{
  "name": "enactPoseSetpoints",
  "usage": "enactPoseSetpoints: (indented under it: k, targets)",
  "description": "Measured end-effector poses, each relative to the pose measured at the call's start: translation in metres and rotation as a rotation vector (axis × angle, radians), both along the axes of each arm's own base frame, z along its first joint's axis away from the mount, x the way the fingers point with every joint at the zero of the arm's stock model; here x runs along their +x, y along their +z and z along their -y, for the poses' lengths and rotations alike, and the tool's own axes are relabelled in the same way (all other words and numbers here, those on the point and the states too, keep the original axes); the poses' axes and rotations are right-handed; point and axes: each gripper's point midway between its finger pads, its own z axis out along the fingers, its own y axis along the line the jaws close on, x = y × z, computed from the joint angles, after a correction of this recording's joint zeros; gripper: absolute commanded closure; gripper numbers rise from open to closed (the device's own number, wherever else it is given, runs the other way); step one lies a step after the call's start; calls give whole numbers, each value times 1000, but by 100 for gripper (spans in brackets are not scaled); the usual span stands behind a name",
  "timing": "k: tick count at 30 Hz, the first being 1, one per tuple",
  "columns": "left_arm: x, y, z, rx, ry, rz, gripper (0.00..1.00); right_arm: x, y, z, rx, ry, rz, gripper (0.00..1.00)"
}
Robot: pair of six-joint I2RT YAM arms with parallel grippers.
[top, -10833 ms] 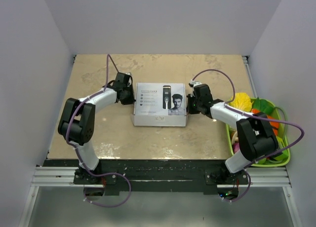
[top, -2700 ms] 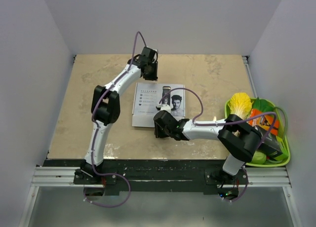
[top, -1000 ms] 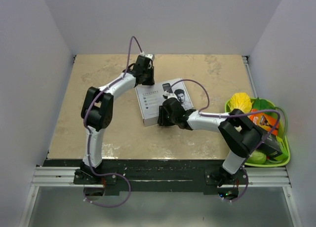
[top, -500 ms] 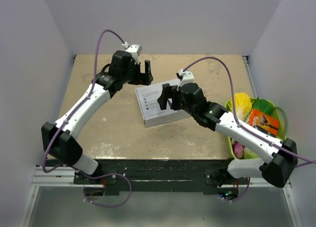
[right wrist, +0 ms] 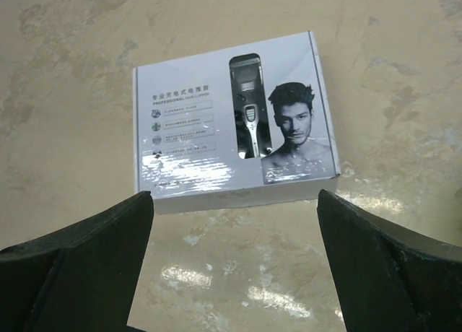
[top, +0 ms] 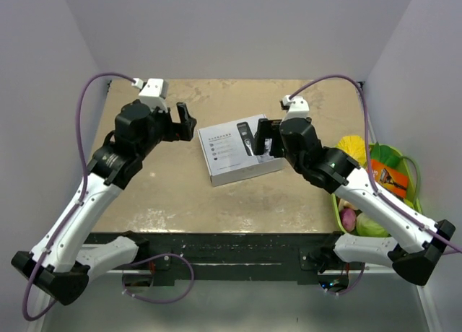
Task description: Sort the hair-cutting tools
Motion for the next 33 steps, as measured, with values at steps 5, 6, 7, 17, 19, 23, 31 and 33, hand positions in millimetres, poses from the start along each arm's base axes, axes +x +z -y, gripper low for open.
enactPoseSetpoints:
  k: [5, 6, 7, 17, 19, 23, 31, 33]
  targets:
    - [-17, -2, -24, 8, 75, 33, 1, 0, 16, 20, -39, -65, 31, 1]
    - [-18, -5, -27, 13, 85, 29, 1, 0, 16, 23, -48, -72, 34, 1]
    - [-19, -10, -30, 21, 97, 23, 1, -2, 16, 27, -59, -79, 33, 1]
    - [-26, -50, -40, 77, 126, -58, 1, -3, 37, 67, -146, -201, 121, 1]
    - [-28, -46, -42, 71, 130, -45, 1, -1, 40, 77, -178, -241, 140, 1]
    - [-31, -40, -44, 63, 136, -26, 1, 7, 48, 102, -225, -319, 169, 1]
    - [-25, -48, -45, 82, 152, -39, 1, 39, 53, 148, -271, -461, 162, 1]
    - [-22, -51, -46, 91, 163, -45, 1, 44, 49, 147, -259, -429, 148, 1]
